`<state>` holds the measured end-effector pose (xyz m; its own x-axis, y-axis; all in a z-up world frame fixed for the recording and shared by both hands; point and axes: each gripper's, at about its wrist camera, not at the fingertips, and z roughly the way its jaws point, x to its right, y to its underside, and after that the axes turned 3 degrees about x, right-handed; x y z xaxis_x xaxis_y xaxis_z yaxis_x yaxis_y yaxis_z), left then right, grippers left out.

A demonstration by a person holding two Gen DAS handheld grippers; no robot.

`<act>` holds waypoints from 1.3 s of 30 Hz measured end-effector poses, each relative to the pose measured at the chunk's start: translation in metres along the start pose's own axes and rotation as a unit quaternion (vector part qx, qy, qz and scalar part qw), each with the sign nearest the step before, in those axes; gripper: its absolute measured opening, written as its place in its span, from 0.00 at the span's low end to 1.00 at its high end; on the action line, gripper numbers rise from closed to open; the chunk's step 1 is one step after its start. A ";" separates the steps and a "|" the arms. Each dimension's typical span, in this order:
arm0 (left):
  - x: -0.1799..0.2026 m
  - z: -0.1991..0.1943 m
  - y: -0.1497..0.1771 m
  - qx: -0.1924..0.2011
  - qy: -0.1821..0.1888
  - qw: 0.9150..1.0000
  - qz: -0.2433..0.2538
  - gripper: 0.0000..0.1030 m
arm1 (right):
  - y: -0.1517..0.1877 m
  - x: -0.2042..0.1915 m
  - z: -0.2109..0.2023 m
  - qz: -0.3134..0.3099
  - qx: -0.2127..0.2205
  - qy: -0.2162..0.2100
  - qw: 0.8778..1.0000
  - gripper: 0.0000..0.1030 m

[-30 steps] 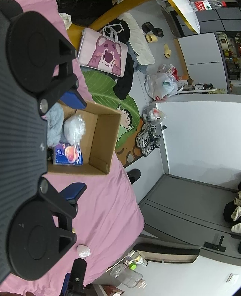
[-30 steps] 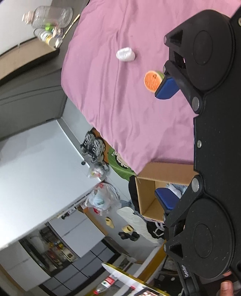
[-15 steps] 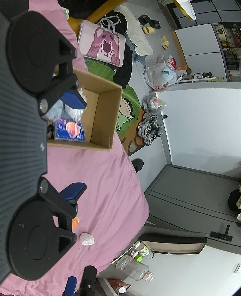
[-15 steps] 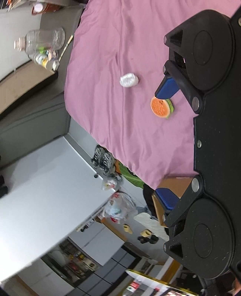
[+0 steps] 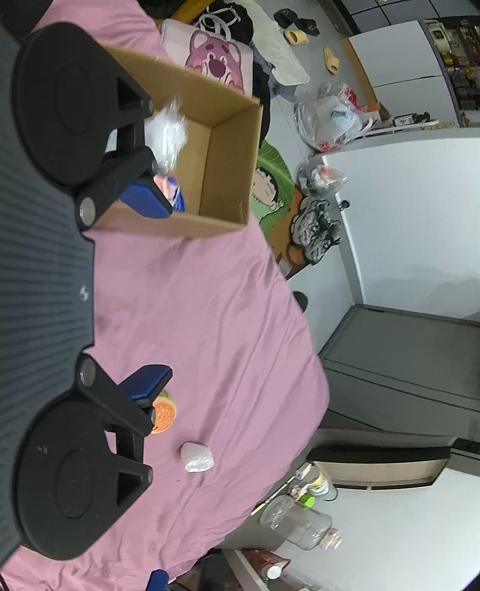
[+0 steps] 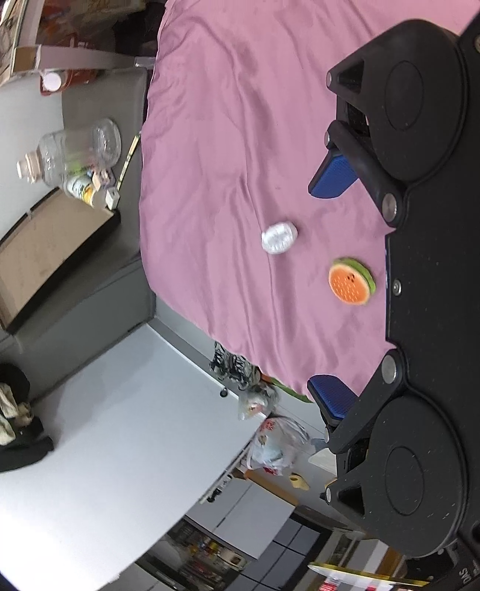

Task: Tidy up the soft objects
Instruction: 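Move both open grippers back toward the burger plush and white wrapped ball, then grasp the burger plush with the left gripper while the right gripper grasps the white wrapped ball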

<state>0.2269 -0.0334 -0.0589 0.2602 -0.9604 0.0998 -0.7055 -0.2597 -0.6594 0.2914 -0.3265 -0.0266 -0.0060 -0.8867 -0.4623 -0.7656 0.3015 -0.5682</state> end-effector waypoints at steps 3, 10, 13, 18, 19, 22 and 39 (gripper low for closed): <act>0.012 0.010 0.002 -0.006 0.003 1.000 -0.001 0.83 | -0.001 0.009 0.006 0.001 -0.004 0.012 1.000 1.00; 0.047 0.038 0.008 -0.024 0.015 1.000 0.006 0.83 | -0.004 0.021 0.019 0.002 -0.010 0.019 1.000 1.00; 0.059 0.051 0.012 -0.035 0.020 0.999 0.009 0.83 | -0.005 0.023 0.028 -0.008 -0.014 0.018 1.000 1.00; 0.079 0.074 0.021 -0.058 0.028 0.998 0.013 0.83 | -0.009 0.034 0.056 -0.003 -0.044 0.024 0.999 0.92; 0.084 0.080 0.023 -0.062 0.030 0.998 0.015 0.83 | -0.010 0.035 0.060 -0.001 -0.045 0.024 0.999 0.91; 0.094 0.094 0.026 -0.069 0.035 0.997 0.015 0.83 | -0.011 0.039 0.067 -0.006 -0.043 0.027 0.999 0.90; 0.112 0.161 0.036 -0.087 0.061 0.994 -0.017 0.55 | -0.009 0.048 0.138 -0.011 -0.091 0.024 0.995 0.82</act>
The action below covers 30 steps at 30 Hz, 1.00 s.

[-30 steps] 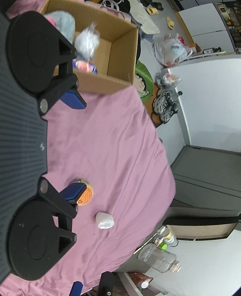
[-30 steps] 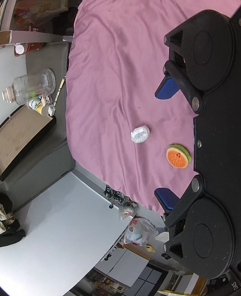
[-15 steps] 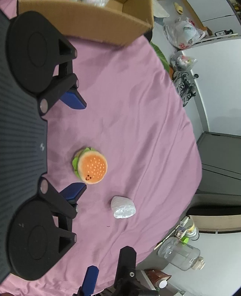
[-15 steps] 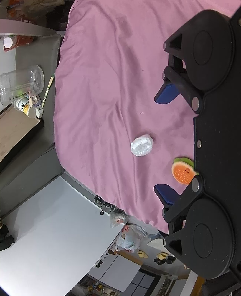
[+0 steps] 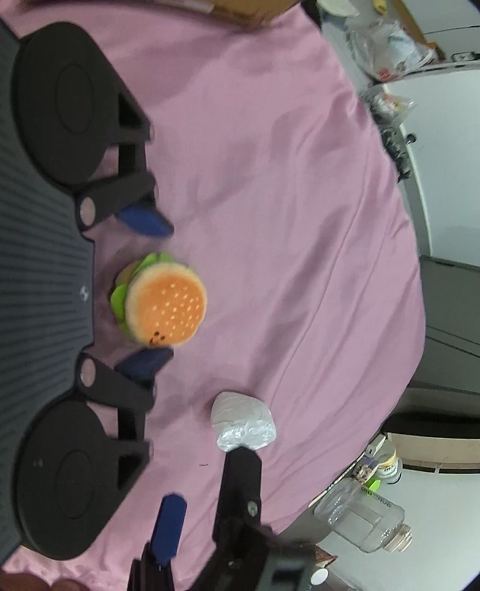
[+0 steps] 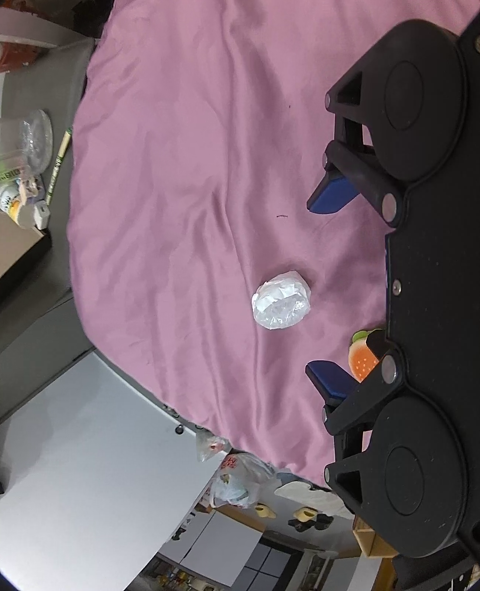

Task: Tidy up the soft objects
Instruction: 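Grasp the burger plush with the left gripper while the right gripper grasps the white wrapped ball, then carry the burger plush with the left gripper while the right gripper carries the white ball to the box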

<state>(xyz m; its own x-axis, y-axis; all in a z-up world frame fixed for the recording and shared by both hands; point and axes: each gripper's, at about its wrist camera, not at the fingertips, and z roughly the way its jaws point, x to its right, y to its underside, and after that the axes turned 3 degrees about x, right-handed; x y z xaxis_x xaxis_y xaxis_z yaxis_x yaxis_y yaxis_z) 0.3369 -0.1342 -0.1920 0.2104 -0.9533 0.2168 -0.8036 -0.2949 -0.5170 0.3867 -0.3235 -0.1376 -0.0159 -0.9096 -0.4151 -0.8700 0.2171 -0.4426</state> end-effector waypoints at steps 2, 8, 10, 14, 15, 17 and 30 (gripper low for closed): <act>-0.003 0.001 -0.002 0.008 -0.002 1.000 -0.012 0.43 | -0.001 -0.003 0.008 -0.005 -0.003 0.002 1.000 0.82; -0.011 0.004 -0.017 0.008 0.006 0.999 -0.033 0.37 | -0.004 -0.013 0.028 -0.022 -0.010 0.013 1.000 0.75; -0.015 0.004 -0.021 0.009 0.006 0.999 -0.040 0.37 | -0.005 -0.014 0.031 -0.018 -0.011 0.017 1.000 0.68; -0.024 0.002 -0.026 0.009 0.007 0.999 -0.051 0.37 | -0.002 -0.019 0.035 -0.029 -0.017 0.029 0.999 0.44; -0.026 0.001 -0.026 0.010 0.007 0.999 -0.051 0.37 | -0.002 -0.019 0.036 -0.029 -0.021 0.028 0.999 0.30; -0.028 -0.002 -0.027 0.013 0.007 0.999 -0.052 0.37 | -0.001 -0.018 0.035 -0.028 -0.027 0.023 0.999 0.23; -0.053 -0.064 -0.029 0.053 0.002 0.997 -0.055 0.37 | 0.001 -0.038 -0.011 -0.052 0.022 0.002 0.998 0.22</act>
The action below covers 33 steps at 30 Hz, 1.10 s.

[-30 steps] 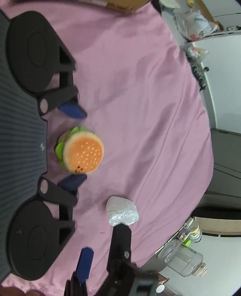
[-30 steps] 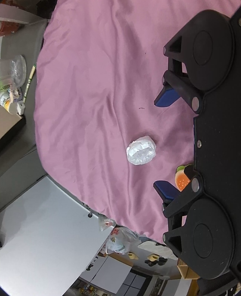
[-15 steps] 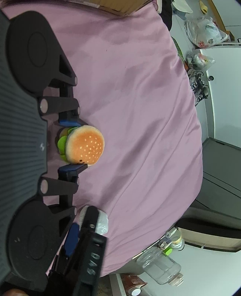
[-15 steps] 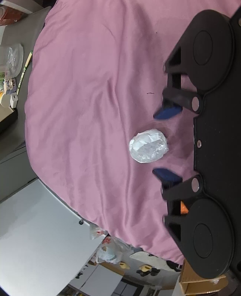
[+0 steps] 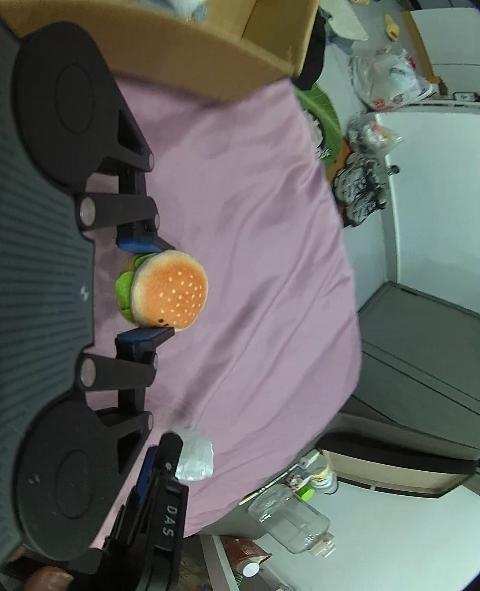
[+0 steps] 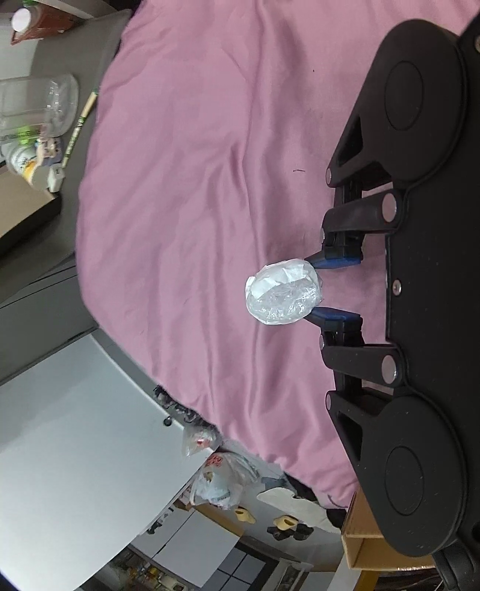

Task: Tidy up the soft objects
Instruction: 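Carry the burger plush with the left gripper while the right gripper carries the white ball to the box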

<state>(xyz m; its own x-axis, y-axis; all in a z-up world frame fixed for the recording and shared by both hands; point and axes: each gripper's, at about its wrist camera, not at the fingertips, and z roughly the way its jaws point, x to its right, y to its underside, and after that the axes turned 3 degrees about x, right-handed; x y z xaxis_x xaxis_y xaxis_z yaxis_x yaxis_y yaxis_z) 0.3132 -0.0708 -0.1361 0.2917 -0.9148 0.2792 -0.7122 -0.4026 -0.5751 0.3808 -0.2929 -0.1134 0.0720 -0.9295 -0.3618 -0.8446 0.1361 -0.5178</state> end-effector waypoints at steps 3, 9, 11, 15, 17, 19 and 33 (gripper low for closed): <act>-0.007 -0.020 -0.002 0.014 -0.006 1.000 0.000 0.37 | 0.002 -0.007 -0.014 -0.006 0.013 -0.007 1.000 0.22; -0.021 -0.058 -0.003 0.040 -0.012 0.999 -0.009 0.37 | 0.012 -0.028 -0.042 -0.039 0.034 -0.016 0.999 0.22; -0.025 -0.070 -0.004 0.047 -0.014 0.999 -0.012 0.37 | 0.016 -0.035 -0.050 -0.050 0.038 -0.021 0.998 0.22; -0.035 -0.094 -0.006 0.062 -0.021 0.998 -0.013 0.37 | 0.024 -0.051 -0.064 -0.065 0.045 -0.034 0.996 0.21; -0.040 -0.104 -0.007 0.069 -0.023 0.997 -0.014 0.37 | 0.026 -0.058 -0.071 -0.069 0.049 -0.044 0.995 0.21; -0.045 -0.116 -0.007 0.076 -0.026 0.997 -0.015 0.37 | 0.029 -0.065 -0.077 -0.072 0.053 -0.050 0.995 0.21; -0.082 -0.181 -0.007 0.104 -0.029 0.994 -0.028 0.37 | 0.052 -0.112 -0.113 -0.117 0.071 -0.078 0.987 0.22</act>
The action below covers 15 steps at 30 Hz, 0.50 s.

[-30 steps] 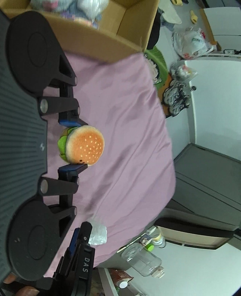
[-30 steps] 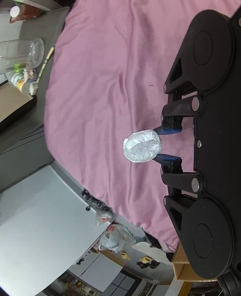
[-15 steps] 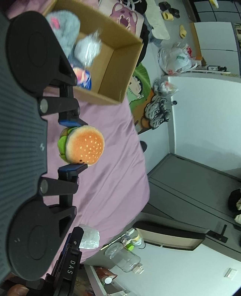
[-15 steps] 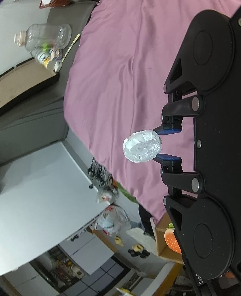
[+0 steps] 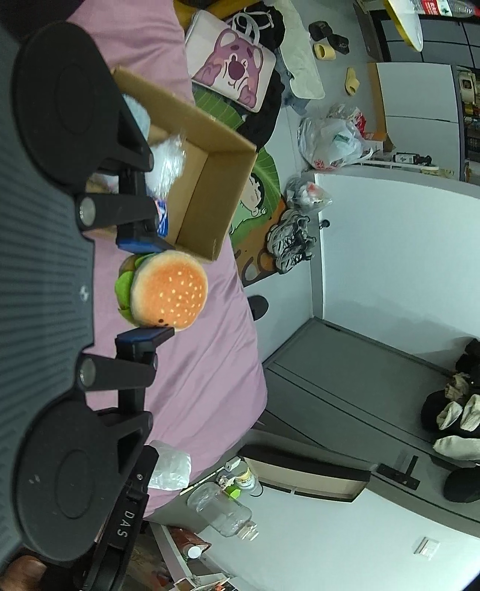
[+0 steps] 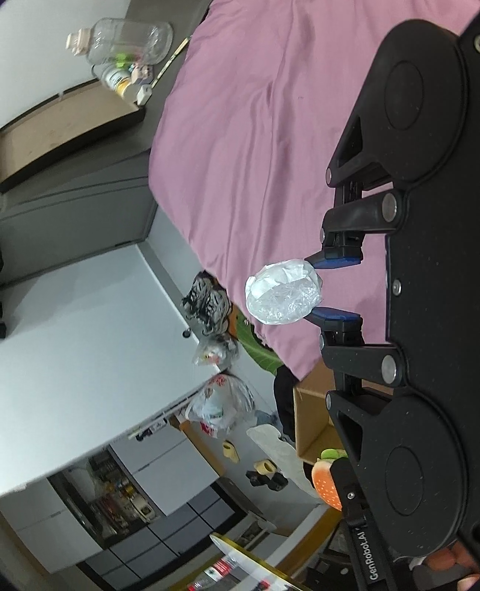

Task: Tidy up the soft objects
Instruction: 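Carry the burger plush with the left gripper while the right gripper carries the white ball to the box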

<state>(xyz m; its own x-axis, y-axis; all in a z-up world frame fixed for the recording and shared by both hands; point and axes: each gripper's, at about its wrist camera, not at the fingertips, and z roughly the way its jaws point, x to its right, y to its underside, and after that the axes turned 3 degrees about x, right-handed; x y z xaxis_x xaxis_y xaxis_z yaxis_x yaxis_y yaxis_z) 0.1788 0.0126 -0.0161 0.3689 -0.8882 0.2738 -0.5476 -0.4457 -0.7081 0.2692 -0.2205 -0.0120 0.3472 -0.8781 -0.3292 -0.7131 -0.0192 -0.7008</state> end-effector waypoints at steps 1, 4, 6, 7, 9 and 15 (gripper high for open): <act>-0.003 -0.003 0.000 0.001 -0.001 1.000 -0.001 0.37 | 0.001 -0.004 -0.001 -0.003 0.001 -0.001 1.000 0.22; -0.012 -0.012 -0.001 0.004 -0.003 1.000 -0.003 0.37 | 0.001 -0.015 -0.005 -0.011 0.008 -0.008 1.000 0.22; -0.015 -0.017 -0.003 0.006 -0.003 1.000 -0.005 0.37 | 0.002 -0.022 -0.007 -0.016 0.012 -0.015 1.000 0.22; -0.018 -0.020 -0.004 0.008 -0.004 1.000 -0.005 0.37 | 0.003 -0.025 -0.007 -0.019 0.013 -0.017 1.000 0.22; -0.024 -0.025 -0.006 0.012 -0.004 1.000 -0.007 0.37 | 0.005 -0.033 -0.008 -0.025 0.015 -0.020 0.999 0.22; -0.044 -0.034 -0.018 0.022 -0.011 1.000 -0.006 0.37 | 0.008 -0.052 -0.005 -0.046 0.018 -0.029 0.998 0.22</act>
<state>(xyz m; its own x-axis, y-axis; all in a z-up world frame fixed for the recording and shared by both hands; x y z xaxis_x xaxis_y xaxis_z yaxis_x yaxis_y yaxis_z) 0.1467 0.0554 0.0066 0.3925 -0.8798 0.2683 -0.5103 -0.4510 -0.7323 0.2427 -0.1768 0.0027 0.4452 -0.8446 -0.2975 -0.6549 -0.0804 -0.7515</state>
